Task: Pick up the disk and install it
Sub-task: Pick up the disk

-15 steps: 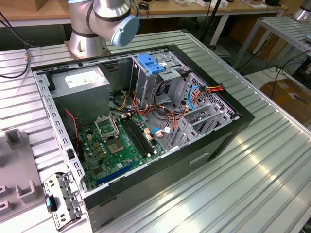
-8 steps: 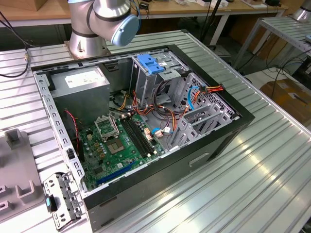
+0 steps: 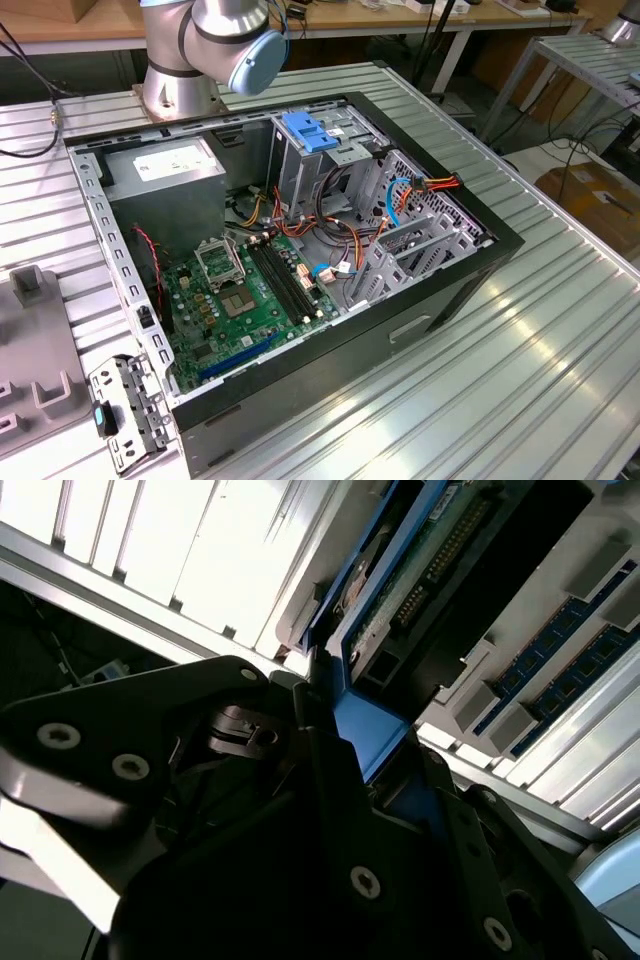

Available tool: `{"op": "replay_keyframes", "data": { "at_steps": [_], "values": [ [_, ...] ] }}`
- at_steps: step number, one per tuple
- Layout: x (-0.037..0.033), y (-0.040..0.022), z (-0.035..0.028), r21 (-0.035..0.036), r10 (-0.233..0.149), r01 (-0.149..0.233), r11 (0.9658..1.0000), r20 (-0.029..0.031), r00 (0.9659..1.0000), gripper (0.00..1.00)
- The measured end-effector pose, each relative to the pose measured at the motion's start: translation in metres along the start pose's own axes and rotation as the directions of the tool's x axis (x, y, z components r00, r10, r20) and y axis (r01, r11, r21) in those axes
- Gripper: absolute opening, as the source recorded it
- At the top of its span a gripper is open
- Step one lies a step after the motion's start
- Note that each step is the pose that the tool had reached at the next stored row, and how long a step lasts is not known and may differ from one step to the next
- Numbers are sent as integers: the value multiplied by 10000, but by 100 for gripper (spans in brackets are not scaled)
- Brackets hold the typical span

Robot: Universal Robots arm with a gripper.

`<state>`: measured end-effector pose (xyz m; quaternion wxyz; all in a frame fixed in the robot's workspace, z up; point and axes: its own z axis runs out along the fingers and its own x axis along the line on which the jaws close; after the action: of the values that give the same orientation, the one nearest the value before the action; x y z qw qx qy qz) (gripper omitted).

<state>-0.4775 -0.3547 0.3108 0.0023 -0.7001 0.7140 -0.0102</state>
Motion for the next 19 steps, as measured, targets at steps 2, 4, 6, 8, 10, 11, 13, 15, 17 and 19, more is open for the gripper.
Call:
{"op": "replay_keyframes", "data": {
  "at_steps": [2,4,6,8,10,11,13,15,17,19],
  "values": [
    [0,0,-21,0,0,0,10000,-15,10000,37],
    [1,-1,-49,0,0,0,10000,-37,10000,37],
    [1,-1,-68,0,-1,1,10000,-56,10000,37],
    [1,-2,-83,2,-1,1,10000,-79,10000,37],
    [1,-2,-82,8,-1,2,10000,-92,10000,37],
    [1,-2,-69,26,-1,2,10000,-90,10000,37],
    [0,-1,-45,63,0,0,10000,-90,10000,37],
    [1,0,-23,128,1,0,9999,-90,10000,37],
    [0,-1,-1,191,2,0,9998,-88,10000,37],
    [0,0,25,221,3,-1,9998,-87,10000,37]
  ]
}}
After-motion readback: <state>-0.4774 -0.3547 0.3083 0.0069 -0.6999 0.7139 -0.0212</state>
